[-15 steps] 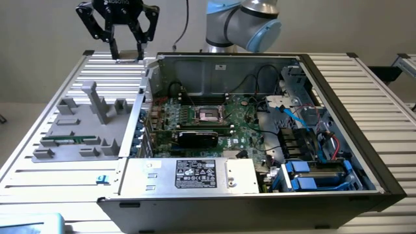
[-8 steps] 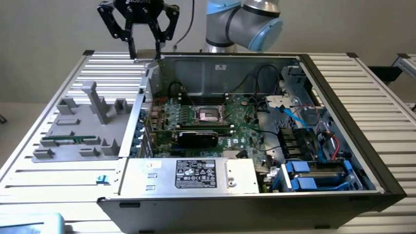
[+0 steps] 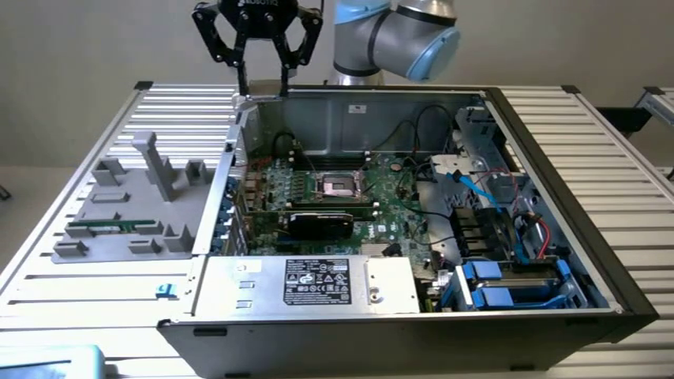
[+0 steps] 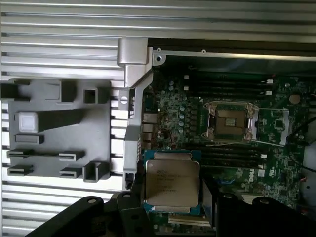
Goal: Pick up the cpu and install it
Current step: 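Pick up the cpu and move it towards the insertion slot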
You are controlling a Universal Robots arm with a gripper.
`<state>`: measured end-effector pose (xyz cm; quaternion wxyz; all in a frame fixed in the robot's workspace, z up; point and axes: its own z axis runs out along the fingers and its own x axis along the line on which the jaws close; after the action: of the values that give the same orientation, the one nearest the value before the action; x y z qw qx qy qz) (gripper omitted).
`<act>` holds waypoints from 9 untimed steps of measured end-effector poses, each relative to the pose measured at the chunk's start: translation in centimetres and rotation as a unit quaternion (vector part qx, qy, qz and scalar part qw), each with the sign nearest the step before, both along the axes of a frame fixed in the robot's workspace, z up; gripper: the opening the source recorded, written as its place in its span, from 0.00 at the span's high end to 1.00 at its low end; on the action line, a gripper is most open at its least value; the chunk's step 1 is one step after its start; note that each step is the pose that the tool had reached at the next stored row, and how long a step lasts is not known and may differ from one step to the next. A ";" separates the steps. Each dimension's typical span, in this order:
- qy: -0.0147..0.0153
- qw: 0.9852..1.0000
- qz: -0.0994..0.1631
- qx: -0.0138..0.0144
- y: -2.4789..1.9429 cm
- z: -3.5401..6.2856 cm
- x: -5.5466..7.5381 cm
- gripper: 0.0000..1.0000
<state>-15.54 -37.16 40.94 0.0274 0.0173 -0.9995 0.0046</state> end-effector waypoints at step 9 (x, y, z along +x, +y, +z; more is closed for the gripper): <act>0.000 1.000 -0.001 0.000 0.00 0.00 2.9 0.45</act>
<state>-12.64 -37.16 40.94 0.0274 0.0168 -0.9995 0.0046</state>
